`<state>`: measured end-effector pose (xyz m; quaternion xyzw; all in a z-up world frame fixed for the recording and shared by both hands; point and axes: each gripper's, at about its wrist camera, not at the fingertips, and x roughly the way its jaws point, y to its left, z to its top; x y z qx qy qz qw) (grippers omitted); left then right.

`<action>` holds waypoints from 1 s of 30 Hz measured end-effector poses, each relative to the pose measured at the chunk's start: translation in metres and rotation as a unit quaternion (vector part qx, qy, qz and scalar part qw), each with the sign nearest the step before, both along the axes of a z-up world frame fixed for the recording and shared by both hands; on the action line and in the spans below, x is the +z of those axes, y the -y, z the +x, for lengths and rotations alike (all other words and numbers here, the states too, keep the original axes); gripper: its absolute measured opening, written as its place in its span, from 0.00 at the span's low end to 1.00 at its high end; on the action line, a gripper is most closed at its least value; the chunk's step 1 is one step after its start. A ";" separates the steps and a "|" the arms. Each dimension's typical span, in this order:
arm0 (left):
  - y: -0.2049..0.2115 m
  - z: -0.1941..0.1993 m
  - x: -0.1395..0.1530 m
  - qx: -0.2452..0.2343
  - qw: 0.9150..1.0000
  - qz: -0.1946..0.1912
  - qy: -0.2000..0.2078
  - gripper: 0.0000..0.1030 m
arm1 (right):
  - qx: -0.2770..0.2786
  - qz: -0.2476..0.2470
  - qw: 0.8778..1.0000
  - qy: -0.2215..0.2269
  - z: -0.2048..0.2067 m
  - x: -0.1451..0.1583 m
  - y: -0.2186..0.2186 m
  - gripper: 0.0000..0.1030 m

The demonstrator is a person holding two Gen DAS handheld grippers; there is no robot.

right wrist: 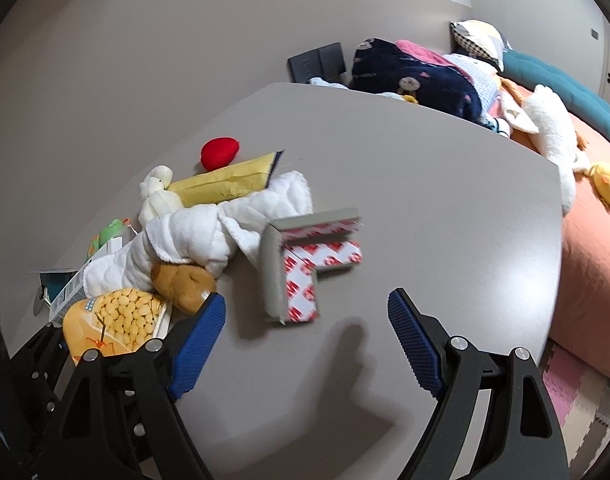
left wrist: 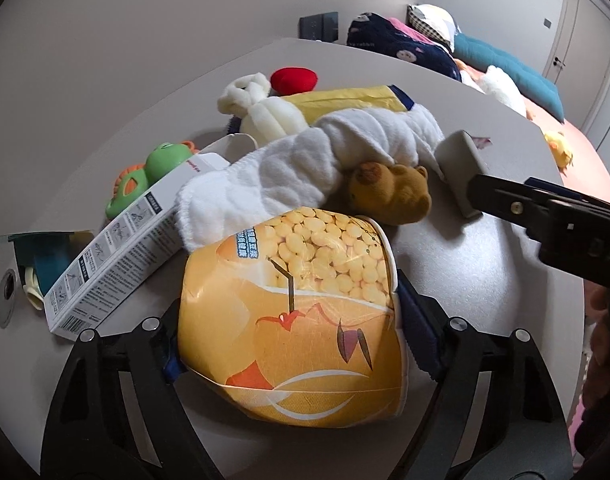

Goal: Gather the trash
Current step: 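Grasp the orange snack bag with the left tool while the right tool grasps the red-white corner guard, then carry the snack bag and corner guard over the black bin and release both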

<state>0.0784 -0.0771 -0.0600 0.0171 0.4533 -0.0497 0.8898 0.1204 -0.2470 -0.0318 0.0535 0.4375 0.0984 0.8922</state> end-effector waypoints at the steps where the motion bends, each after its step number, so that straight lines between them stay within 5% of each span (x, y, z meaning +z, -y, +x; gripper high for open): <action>1: -0.002 -0.001 0.000 0.003 1.000 -0.003 0.000 0.78 | 0.001 0.000 1.000 0.000 0.002 -0.001 -0.001 0.73; 10: -0.009 -0.004 0.002 0.012 1.000 -0.012 0.000 0.78 | 0.012 -0.007 1.000 -0.015 0.018 -0.013 -0.012 0.35; 30: -0.001 -0.026 0.025 0.022 1.000 -0.010 0.019 0.78 | 0.000 0.007 1.000 0.014 -0.034 0.015 0.019 0.33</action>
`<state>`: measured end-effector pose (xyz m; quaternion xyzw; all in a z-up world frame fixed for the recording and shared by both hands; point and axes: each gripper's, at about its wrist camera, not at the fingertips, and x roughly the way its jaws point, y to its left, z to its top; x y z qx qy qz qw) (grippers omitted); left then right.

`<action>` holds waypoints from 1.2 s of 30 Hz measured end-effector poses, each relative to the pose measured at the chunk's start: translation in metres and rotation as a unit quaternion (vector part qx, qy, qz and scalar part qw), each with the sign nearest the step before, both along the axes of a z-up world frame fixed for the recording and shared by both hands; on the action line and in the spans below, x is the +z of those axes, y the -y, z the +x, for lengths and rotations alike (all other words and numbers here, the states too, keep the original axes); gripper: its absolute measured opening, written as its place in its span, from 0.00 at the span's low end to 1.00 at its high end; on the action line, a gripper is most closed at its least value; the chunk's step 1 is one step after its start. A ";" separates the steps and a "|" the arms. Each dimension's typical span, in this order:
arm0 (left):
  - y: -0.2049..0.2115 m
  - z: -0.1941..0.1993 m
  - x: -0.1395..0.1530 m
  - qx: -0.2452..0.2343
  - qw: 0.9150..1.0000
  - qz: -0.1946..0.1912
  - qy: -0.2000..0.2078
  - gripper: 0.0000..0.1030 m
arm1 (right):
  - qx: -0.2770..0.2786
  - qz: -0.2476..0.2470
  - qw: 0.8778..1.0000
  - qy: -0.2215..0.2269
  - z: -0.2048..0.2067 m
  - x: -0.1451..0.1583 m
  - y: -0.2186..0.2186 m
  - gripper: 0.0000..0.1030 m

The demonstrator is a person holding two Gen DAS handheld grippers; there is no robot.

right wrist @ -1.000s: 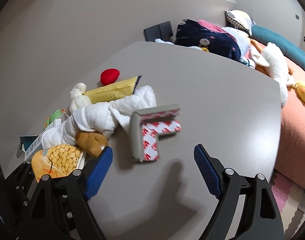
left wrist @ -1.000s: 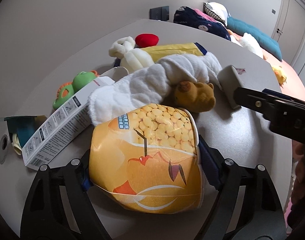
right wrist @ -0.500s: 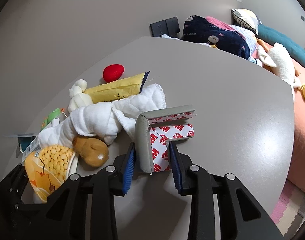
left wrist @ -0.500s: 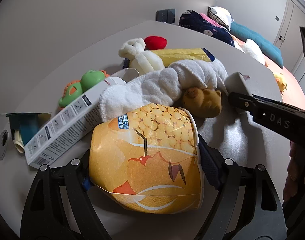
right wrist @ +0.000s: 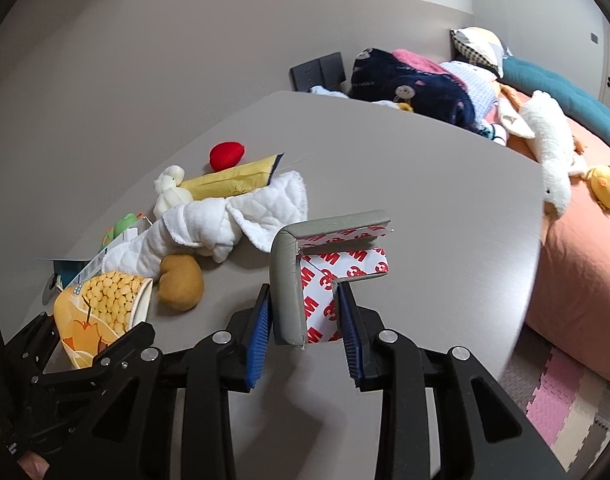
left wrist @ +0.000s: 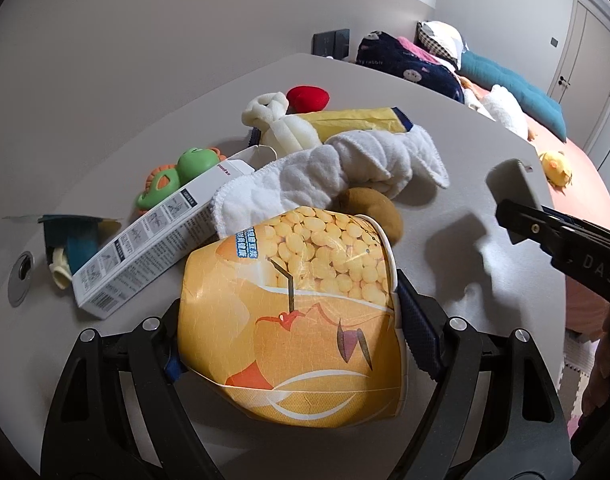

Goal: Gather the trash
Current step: 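Carry the snack bag and corner guard over the black bin and release both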

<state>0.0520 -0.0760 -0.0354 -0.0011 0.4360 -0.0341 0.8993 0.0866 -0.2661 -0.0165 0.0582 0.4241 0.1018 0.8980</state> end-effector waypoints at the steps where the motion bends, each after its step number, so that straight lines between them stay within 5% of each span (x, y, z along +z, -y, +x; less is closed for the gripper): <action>1: 0.001 -0.002 0.001 0.000 1.000 0.000 0.001 0.78 | -0.001 0.001 1.000 0.001 -0.003 0.002 0.002 0.33; 36: 0.116 -0.063 0.036 -0.103 0.994 -0.018 0.037 0.78 | -0.079 0.013 0.996 0.044 -0.118 0.039 0.112 0.33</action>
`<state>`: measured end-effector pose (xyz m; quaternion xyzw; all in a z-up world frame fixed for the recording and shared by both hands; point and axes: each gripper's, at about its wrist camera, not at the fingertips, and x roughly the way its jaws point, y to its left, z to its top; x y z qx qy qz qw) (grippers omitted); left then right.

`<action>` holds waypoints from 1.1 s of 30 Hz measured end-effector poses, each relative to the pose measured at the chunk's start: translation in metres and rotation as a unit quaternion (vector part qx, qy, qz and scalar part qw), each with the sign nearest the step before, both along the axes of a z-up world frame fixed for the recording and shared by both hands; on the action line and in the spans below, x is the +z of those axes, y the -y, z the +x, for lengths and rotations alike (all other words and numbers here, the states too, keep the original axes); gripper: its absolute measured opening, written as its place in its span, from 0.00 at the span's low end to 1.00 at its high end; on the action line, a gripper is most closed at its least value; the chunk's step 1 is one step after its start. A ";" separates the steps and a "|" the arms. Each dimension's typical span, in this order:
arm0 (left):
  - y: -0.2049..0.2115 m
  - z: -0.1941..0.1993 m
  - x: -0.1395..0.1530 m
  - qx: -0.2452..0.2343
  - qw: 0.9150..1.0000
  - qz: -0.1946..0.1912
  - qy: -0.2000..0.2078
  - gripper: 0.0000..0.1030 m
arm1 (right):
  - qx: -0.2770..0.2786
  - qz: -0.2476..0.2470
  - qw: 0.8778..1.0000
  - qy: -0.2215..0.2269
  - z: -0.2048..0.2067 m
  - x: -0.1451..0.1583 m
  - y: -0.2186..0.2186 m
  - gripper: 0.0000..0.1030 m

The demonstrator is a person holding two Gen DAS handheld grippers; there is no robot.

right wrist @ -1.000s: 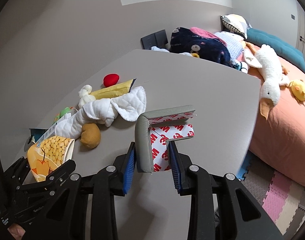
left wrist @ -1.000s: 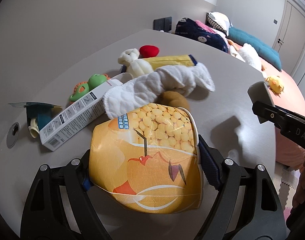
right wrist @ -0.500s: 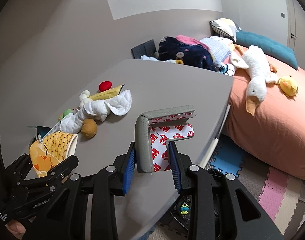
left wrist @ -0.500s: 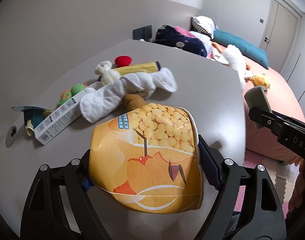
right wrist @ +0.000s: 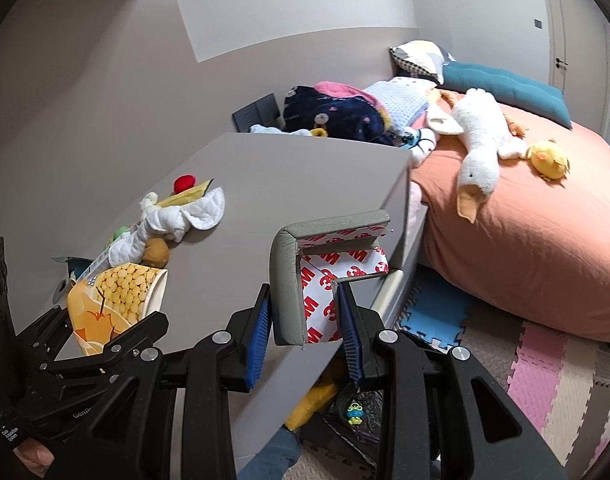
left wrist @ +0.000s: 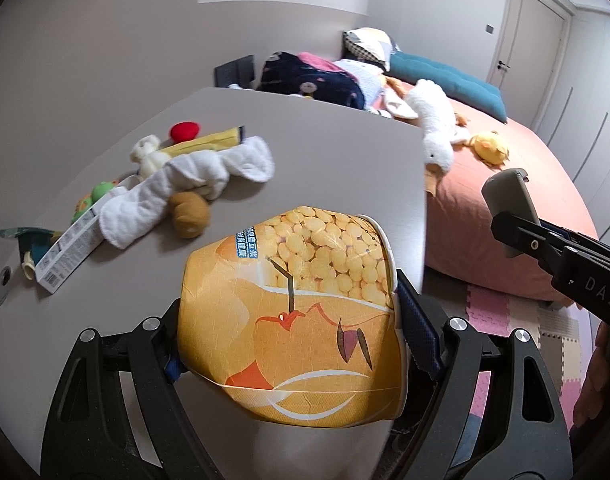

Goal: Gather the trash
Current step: 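Carry the snack bag and corner guard over the black bin and release both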

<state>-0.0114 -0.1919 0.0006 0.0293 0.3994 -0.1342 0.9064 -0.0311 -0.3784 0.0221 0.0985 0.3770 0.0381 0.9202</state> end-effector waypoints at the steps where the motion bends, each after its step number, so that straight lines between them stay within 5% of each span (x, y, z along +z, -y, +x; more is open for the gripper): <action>1: 0.005 -0.001 0.000 -0.005 1.000 0.000 0.001 0.78 | -0.004 0.001 1.000 0.001 -0.003 0.000 0.004 0.33; 33: 0.120 -0.023 -0.012 -0.129 0.991 0.013 -0.021 0.78 | -0.109 0.005 0.994 -0.013 -0.050 -0.009 0.115 0.33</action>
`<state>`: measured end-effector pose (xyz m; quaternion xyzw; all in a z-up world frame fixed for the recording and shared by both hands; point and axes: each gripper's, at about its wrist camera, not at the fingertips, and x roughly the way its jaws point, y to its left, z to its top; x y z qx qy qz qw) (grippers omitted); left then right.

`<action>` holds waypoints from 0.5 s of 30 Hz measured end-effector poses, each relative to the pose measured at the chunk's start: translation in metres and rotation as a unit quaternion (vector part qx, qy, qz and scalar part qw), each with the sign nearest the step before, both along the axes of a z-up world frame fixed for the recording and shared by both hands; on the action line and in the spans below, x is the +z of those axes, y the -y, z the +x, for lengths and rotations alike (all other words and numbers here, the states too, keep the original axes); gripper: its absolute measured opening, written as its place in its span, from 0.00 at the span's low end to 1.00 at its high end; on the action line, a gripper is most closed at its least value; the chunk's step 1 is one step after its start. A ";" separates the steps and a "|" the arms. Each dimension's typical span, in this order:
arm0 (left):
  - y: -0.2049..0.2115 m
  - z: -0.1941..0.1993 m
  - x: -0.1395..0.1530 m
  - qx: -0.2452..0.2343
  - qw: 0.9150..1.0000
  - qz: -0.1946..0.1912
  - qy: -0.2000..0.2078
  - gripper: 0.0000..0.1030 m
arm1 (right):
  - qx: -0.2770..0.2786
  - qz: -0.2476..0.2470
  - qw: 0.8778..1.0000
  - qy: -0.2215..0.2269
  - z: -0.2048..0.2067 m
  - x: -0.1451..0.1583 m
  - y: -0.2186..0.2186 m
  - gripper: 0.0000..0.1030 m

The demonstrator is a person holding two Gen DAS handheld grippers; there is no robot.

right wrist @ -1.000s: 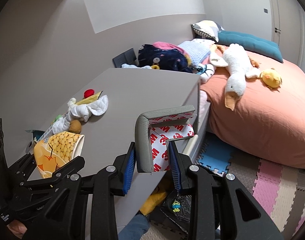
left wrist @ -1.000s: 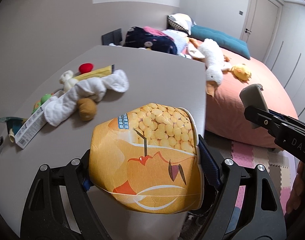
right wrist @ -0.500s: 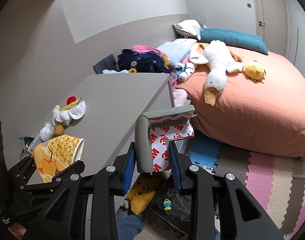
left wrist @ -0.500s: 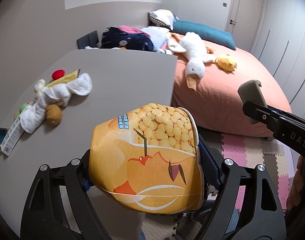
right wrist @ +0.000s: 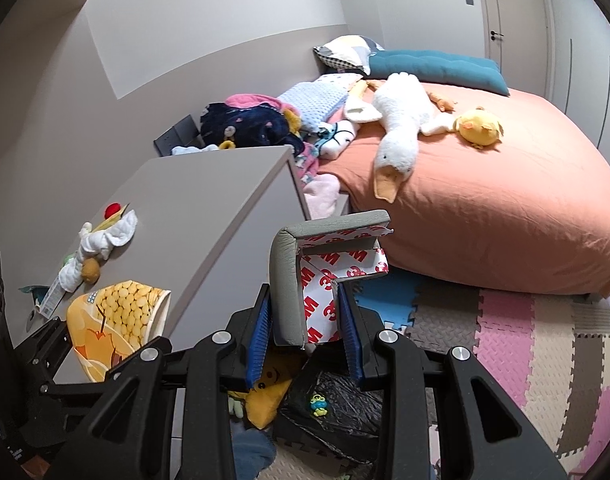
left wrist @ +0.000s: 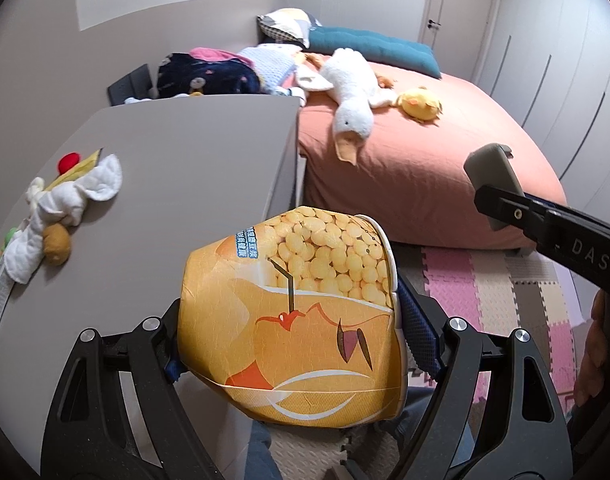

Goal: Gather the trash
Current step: 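Carry the snack bag and corner guard over the black bin and release both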

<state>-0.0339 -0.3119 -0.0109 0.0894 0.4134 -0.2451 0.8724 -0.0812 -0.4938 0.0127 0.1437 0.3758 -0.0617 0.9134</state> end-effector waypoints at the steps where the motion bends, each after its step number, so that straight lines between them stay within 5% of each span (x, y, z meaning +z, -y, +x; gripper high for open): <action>1: 0.003 -0.001 -0.001 -0.006 1.000 0.000 -0.003 0.79 | -0.002 0.000 1.000 -0.001 0.000 -0.001 0.002 0.33; 4: 0.014 -0.001 -0.011 -0.033 0.999 0.009 -0.026 0.87 | -0.007 0.001 1.000 -0.015 0.004 -0.005 0.008 0.38; 6: 0.019 0.002 -0.021 -0.030 0.998 0.034 -0.032 0.95 | -0.011 -0.011 0.999 -0.034 0.008 -0.009 0.009 0.76; 15: 0.007 0.013 -0.031 -0.001 0.998 0.037 -0.050 0.95 | -0.042 -0.021 0.998 -0.035 0.007 -0.012 0.018 0.79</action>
